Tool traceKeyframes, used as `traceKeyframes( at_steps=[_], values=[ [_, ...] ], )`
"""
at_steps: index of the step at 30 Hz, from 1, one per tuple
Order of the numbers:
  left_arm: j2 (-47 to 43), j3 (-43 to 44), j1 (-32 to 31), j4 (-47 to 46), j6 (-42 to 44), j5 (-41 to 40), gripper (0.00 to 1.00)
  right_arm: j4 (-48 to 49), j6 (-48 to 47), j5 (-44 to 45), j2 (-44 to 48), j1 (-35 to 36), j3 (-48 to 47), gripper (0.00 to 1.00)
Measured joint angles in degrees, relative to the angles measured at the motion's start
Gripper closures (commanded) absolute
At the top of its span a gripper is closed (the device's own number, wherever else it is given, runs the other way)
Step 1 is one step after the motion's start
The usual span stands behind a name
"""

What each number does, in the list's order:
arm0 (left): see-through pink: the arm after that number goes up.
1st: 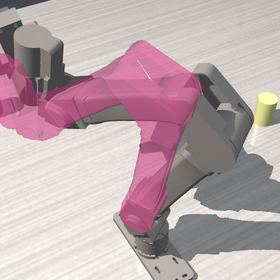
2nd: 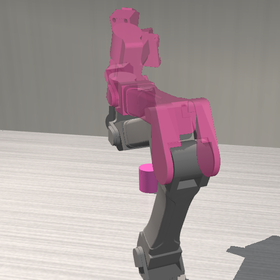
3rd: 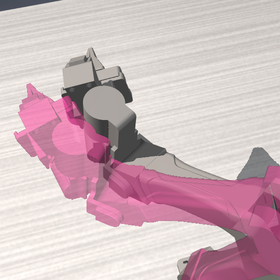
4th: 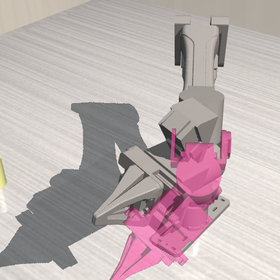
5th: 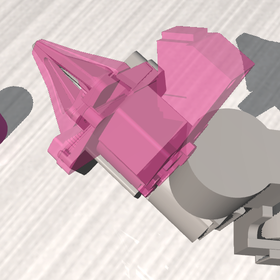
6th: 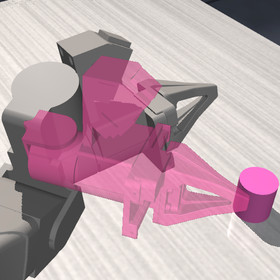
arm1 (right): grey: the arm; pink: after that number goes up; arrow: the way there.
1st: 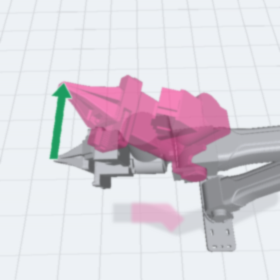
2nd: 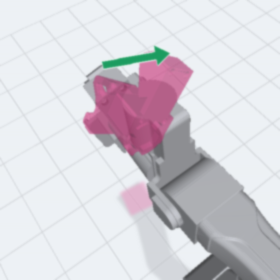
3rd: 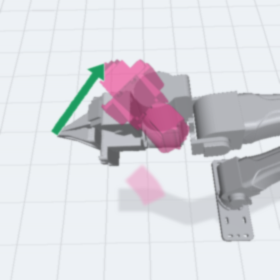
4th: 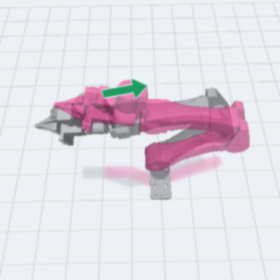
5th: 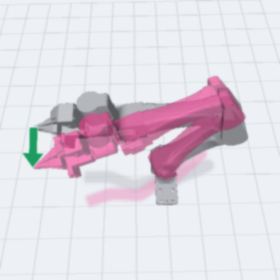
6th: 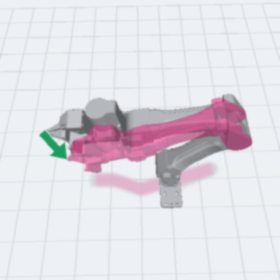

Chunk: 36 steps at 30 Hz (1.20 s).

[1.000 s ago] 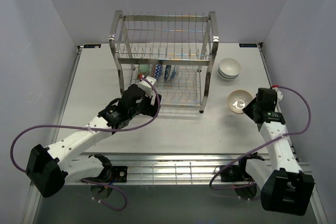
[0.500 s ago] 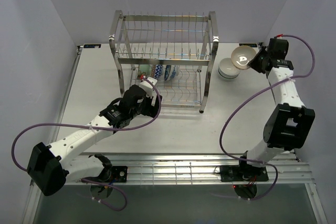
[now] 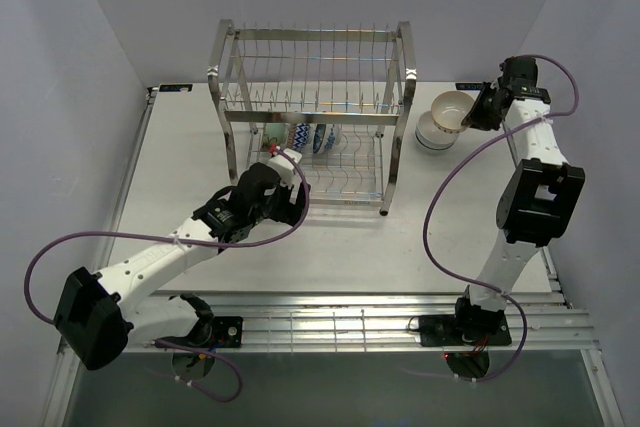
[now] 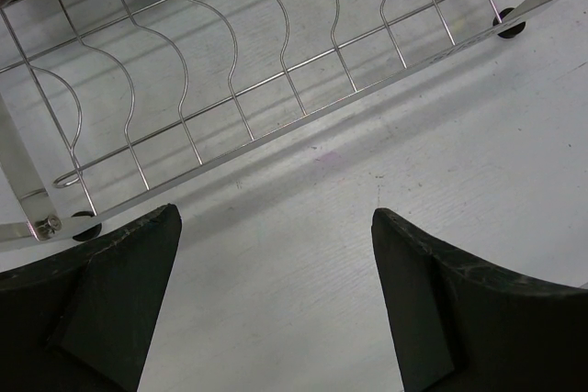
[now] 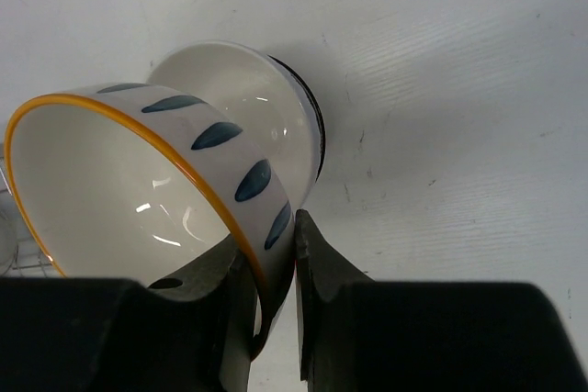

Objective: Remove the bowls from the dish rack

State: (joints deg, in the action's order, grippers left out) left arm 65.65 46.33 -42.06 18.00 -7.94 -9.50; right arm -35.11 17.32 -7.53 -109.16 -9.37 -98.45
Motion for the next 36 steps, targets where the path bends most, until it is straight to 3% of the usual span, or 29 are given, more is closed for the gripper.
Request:
traceKeyframes(
  at_steps=[27,36],
  values=[
    [2.54,0.22,0.00,1.27,0.46,1.07,0.05,-4.15,-4.44,3.85,-10.64,3.93,-8.66,0.89],
    [2.56,0.22,0.00,1.29,0.50,1.40,0.05,-4.63,-4.50,5.44,-11.58,5.38,-10.32,0.76]
  ],
)
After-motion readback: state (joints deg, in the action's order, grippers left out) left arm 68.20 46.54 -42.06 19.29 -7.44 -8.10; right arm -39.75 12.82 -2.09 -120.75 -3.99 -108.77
